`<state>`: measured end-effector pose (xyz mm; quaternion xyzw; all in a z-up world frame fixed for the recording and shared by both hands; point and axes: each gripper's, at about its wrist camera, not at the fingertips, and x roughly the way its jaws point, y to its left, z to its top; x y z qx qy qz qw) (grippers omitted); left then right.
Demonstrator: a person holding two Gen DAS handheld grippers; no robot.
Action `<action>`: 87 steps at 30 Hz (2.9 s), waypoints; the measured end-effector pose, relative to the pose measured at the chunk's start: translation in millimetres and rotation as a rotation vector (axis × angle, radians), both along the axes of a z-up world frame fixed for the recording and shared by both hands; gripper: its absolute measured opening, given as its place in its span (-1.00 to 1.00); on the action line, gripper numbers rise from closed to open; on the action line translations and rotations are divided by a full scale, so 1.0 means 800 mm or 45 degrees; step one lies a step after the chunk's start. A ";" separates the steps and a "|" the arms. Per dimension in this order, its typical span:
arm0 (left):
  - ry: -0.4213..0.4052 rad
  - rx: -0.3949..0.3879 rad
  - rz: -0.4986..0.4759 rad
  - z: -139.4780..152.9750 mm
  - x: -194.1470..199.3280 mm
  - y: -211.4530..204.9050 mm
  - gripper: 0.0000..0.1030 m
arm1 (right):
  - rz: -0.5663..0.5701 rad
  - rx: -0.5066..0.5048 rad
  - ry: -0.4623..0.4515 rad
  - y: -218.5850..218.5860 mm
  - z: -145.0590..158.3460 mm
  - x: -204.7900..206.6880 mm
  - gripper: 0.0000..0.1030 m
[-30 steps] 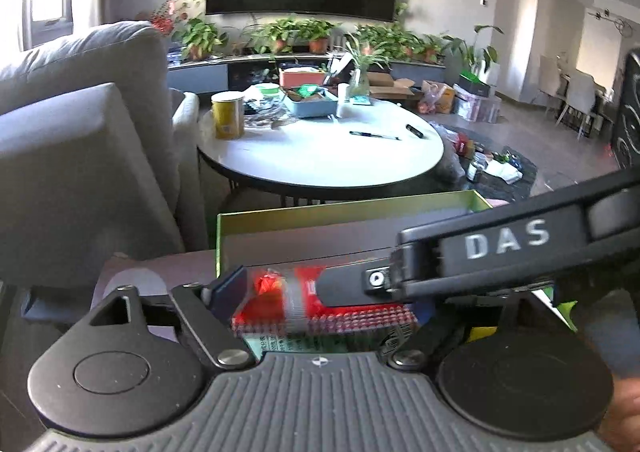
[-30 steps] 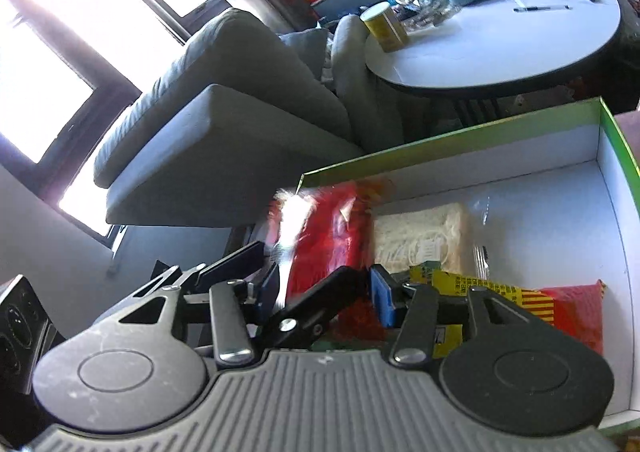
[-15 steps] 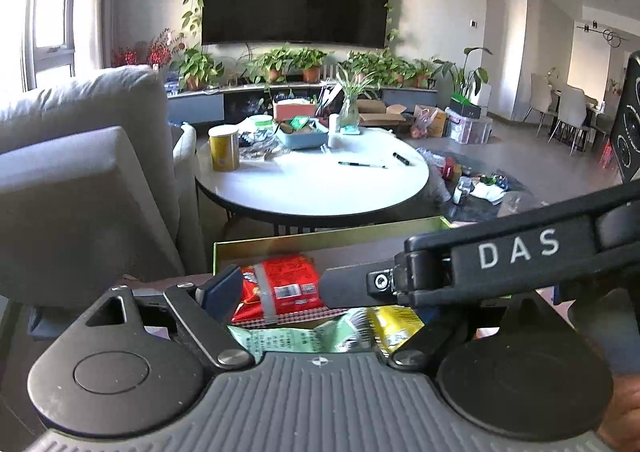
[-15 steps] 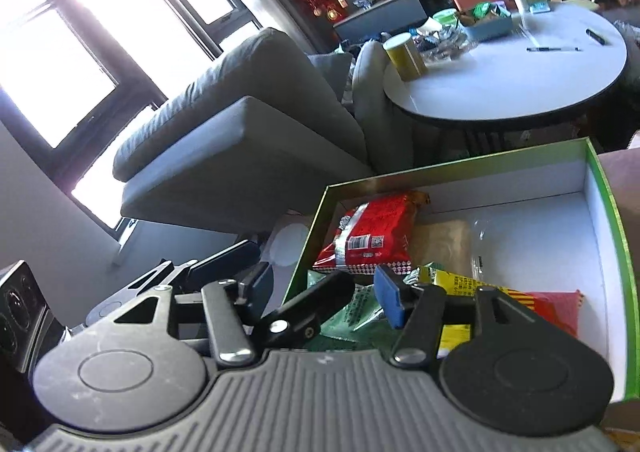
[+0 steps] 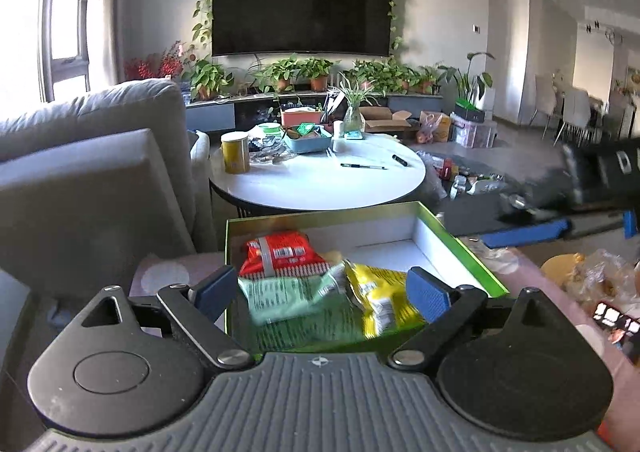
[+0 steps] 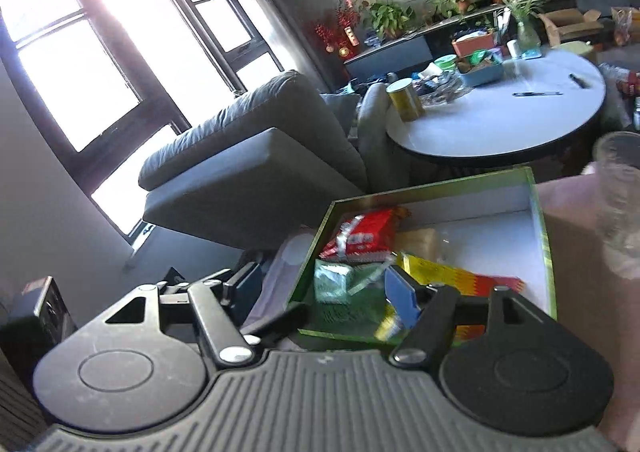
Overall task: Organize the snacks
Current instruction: 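Lower the red striped bag into the box and open both grippers, then move both grippers back to the large red cookie-print bag, then grasp the large red cookie-print bag with both grippers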
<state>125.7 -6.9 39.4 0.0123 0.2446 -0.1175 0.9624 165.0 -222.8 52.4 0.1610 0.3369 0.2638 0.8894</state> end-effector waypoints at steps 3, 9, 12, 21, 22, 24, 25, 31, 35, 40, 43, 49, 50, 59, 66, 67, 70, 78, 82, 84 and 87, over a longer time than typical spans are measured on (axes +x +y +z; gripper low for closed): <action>0.017 -0.032 -0.005 -0.003 -0.020 0.001 0.77 | -0.016 -0.012 0.017 -0.015 -0.005 -0.022 0.01; 0.058 -0.054 -0.037 -0.025 -0.062 -0.009 0.77 | -0.025 -0.045 0.076 -0.038 -0.029 -0.064 0.08; 0.095 -0.064 -0.039 -0.039 -0.083 -0.012 0.77 | -0.033 -0.048 0.149 -0.047 -0.051 -0.080 0.08; 0.182 -0.072 -0.129 -0.050 -0.132 -0.033 0.73 | -0.114 -0.056 0.283 -0.085 -0.086 -0.135 0.09; 0.193 -0.068 -0.143 -0.050 -0.135 -0.037 0.66 | -0.126 -0.059 0.296 -0.091 -0.091 -0.145 0.09; 0.201 -0.070 -0.176 -0.053 -0.142 -0.045 0.64 | -0.145 -0.062 0.313 -0.100 -0.097 -0.162 0.08; 0.209 -0.071 -0.198 -0.055 -0.146 -0.050 0.64 | -0.153 -0.064 0.318 -0.104 -0.099 -0.169 0.08; 0.273 -0.047 -0.342 -0.070 -0.169 -0.086 0.54 | -0.204 -0.118 0.365 -0.124 -0.109 -0.203 0.14; 0.331 -0.022 -0.423 -0.083 -0.179 -0.108 0.38 | -0.242 -0.150 0.428 -0.140 -0.122 -0.219 0.14; 0.382 0.001 -0.500 -0.094 -0.187 -0.129 0.17 | -0.265 -0.098 0.508 -0.158 -0.141 -0.224 0.26; 0.405 0.012 -0.514 -0.101 -0.187 -0.134 0.12 | -0.236 -0.025 0.559 -0.158 -0.155 -0.217 0.46; 0.433 -0.004 -0.422 -0.104 -0.179 -0.117 -0.02 | -0.201 -0.160 0.471 -0.122 -0.149 -0.209 0.33; 0.432 -0.004 -0.410 -0.104 -0.178 -0.113 -0.02 | -0.170 -0.150 0.470 -0.116 -0.151 -0.205 0.25; 0.440 -0.053 -0.328 -0.102 -0.182 -0.072 0.06 | -0.042 -0.099 0.484 -0.079 -0.153 -0.182 -0.07; 0.455 -0.041 -0.272 -0.108 -0.179 -0.058 0.23 | 0.000 -0.095 0.453 -0.046 -0.147 -0.151 -0.13; 0.464 -0.040 -0.261 -0.110 -0.176 -0.057 0.23 | 0.007 -0.093 0.444 -0.041 -0.146 -0.147 -0.13; 0.495 -0.052 -0.242 -0.117 -0.168 -0.054 0.23 | 0.018 -0.102 0.437 -0.034 -0.144 -0.141 -0.11; 0.521 -0.096 -0.277 -0.125 -0.157 -0.060 0.34 | -0.017 -0.114 0.389 -0.064 -0.133 -0.146 0.04; 0.526 -0.118 -0.301 -0.126 -0.149 -0.061 0.36 | 0.018 -0.137 0.390 -0.061 -0.132 -0.150 0.06; 0.520 -0.110 -0.315 -0.127 -0.146 -0.065 0.36 | 0.017 -0.170 0.393 -0.055 -0.137 -0.148 0.06; 0.516 -0.106 -0.346 -0.131 -0.140 -0.070 0.36 | 0.033 -0.151 0.443 -0.050 -0.147 -0.140 -0.05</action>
